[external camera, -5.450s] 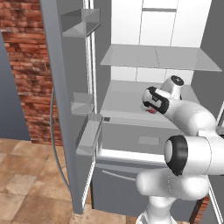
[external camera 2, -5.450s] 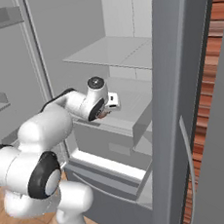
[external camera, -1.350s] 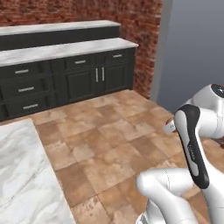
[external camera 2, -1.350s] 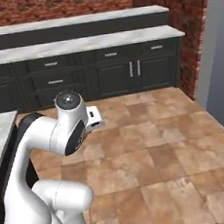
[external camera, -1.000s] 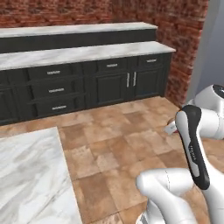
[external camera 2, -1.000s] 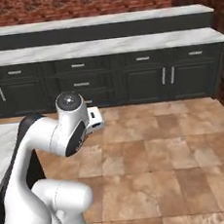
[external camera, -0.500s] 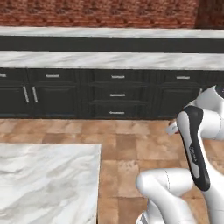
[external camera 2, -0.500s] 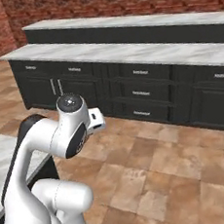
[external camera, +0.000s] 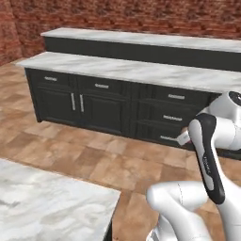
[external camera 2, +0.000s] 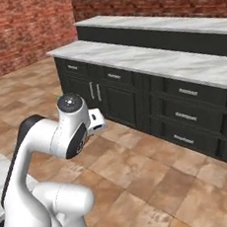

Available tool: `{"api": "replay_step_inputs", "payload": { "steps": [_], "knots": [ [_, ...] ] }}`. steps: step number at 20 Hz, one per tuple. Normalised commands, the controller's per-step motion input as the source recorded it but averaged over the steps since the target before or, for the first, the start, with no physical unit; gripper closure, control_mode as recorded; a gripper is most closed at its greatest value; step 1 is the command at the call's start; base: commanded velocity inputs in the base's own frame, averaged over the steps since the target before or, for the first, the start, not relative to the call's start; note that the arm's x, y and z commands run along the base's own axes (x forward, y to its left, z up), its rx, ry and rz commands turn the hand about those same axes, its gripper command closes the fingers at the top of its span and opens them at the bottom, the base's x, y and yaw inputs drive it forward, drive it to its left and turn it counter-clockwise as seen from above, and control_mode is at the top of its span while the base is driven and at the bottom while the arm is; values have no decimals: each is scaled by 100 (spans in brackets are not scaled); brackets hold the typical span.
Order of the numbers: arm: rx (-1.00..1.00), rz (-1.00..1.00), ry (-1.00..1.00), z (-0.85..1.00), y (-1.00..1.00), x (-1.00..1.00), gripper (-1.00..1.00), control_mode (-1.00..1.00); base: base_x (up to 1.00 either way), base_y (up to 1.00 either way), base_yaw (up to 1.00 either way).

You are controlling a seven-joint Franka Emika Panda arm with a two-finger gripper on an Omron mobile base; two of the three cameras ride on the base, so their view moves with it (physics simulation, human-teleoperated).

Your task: Retrieve the mango and peach from the fridge and place them into the bowl on the dining table.

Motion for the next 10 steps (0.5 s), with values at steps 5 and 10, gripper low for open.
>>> {"api": "replay_step_inputs", "payload": {
  "steps": [5, 10],
  "knots": [
    [0, 0, 0, 0, 0, 0, 100, 100, 100, -70, 44],
    [0, 0, 0, 0, 0, 0, 100, 100, 100, -22, 54]
  ]
}}
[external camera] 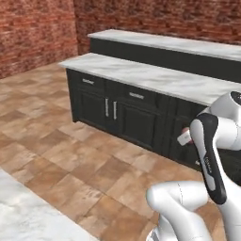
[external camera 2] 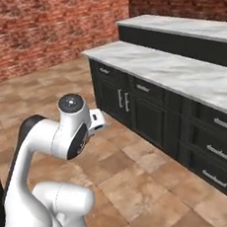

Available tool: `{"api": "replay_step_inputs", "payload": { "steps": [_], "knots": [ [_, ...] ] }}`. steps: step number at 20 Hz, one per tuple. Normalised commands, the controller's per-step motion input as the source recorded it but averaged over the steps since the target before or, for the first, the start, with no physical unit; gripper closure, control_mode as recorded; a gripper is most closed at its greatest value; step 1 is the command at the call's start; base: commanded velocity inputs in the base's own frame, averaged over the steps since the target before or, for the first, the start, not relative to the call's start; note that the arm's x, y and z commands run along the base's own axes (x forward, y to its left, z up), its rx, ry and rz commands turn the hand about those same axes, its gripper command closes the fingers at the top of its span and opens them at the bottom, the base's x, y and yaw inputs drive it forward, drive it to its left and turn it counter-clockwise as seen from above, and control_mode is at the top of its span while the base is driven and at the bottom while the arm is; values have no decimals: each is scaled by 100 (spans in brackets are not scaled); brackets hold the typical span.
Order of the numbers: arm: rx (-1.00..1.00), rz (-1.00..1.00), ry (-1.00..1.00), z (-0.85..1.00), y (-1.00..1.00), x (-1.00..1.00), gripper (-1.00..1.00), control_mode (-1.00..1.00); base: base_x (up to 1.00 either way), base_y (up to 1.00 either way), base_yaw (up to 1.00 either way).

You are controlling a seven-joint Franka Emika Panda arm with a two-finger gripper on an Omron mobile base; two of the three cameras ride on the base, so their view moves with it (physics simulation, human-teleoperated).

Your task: Retrieve the mango and peach from the fridge and place them into the bowl on the dining table.

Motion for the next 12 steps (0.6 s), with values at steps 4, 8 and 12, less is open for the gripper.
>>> {"api": "replay_step_inputs", "payload": {
  "steps": [4, 8, 12],
  "knots": [
    [0, 0, 0, 0, 0, 0, 100, 100, 100, -13, 64],
    [0, 0, 0, 0, 0, 0, 100, 100, 100, -2, 65],
    [0, 0, 0, 0, 0, 0, 100, 100, 100, 0, 67]
  ]
}}
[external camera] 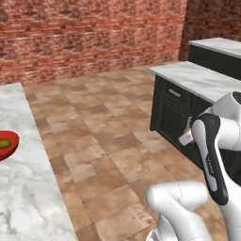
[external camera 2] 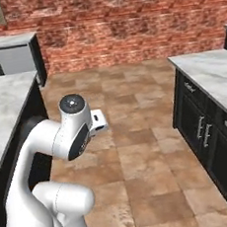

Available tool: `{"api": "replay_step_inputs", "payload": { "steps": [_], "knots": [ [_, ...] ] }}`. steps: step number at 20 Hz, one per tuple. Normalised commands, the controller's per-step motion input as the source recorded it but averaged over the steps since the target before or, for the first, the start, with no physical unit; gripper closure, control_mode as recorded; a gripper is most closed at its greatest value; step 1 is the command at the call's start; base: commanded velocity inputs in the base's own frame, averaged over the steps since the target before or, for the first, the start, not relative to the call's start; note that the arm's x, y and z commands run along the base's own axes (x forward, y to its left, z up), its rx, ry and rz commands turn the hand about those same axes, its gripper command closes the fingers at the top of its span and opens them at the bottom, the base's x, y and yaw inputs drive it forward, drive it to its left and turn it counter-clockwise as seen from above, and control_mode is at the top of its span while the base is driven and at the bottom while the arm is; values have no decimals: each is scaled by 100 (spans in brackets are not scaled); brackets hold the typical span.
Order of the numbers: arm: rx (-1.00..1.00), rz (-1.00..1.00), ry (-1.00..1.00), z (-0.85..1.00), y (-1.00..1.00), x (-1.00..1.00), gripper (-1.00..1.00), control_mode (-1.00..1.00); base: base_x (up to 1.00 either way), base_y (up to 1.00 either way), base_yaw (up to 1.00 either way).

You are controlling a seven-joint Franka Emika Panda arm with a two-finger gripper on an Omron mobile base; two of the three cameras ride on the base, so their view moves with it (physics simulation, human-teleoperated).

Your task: Retrieve the mango and peach from the fridge and place them into the bowl on the dining table.

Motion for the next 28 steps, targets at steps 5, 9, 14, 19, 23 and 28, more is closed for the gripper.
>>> {"api": "replay_step_inputs", "payload": {
  "steps": [5, 9, 14, 19, 23, 28],
  "knots": [
    [0, 0, 0, 0, 0, 0, 100, 100, 100, 0, 67],
    [0, 0, 0, 0, 0, 0, 100, 100, 100, 0, 67],
    [0, 0, 0, 0, 0, 0, 100, 100, 100, -4, 67],
    [0, 0, 0, 0, 0, 0, 100, 100, 100, -13, 65],
    [0, 0, 0, 0, 0, 0, 100, 100, 94, -3, 63],
    [0, 0, 0, 0, 0, 0, 100, 100, 68, 0, 63]
  ]
}}
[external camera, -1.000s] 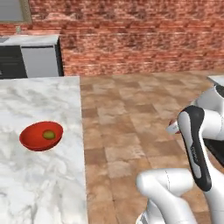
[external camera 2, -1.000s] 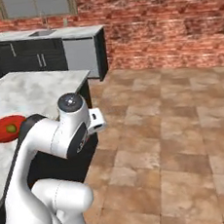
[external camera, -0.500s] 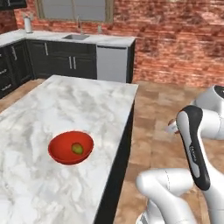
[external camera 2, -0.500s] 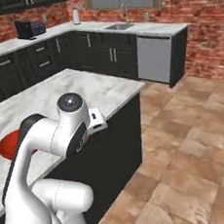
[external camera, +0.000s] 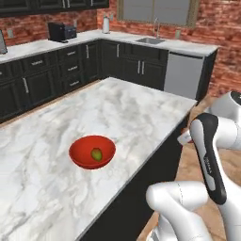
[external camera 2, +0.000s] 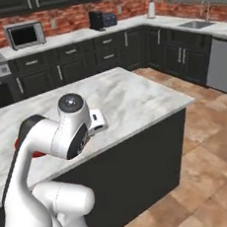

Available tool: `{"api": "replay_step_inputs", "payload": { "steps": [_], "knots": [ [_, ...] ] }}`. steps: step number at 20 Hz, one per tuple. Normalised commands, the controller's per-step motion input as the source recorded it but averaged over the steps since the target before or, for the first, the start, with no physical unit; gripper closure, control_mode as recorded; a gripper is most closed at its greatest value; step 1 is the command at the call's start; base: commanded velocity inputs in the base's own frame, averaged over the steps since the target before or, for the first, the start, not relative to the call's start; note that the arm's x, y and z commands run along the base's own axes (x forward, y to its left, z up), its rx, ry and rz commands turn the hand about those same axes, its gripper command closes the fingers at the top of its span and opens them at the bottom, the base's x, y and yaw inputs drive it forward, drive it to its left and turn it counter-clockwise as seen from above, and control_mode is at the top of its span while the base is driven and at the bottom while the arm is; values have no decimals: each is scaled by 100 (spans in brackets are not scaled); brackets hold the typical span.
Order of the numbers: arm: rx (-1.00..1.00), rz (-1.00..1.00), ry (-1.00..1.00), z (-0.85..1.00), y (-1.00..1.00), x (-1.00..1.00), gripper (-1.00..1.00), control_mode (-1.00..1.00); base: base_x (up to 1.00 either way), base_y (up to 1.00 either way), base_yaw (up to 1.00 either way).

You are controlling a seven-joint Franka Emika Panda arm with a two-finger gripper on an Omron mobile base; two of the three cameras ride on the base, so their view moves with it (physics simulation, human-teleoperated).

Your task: Retrieve the mango and peach from the fridge and place them into the bowl on the dining table.

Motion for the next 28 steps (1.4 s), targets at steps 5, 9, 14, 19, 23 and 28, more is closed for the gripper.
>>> {"api": "replay_step_inputs", "payload": {
  "steps": [5, 9, 14, 19, 23, 28],
  "knots": [
    [0, 0, 0, 0, 0, 0, 100, 100, 56, 0, 62],
    [0, 0, 0, 0, 0, 0, 100, 100, 72, 4, 54],
    [0, 0, 0, 0, 0, 0, 100, 100, 20, 34, 47],
    [0, 0, 0, 0, 0, 0, 100, 100, -10, 53, 40],
    [0, 0, 0, 0, 0, 0, 100, 100, 0, 41, 31],
    [0, 0, 0, 0, 0, 0, 100, 100, 15, 2, 18]
  ]
}}
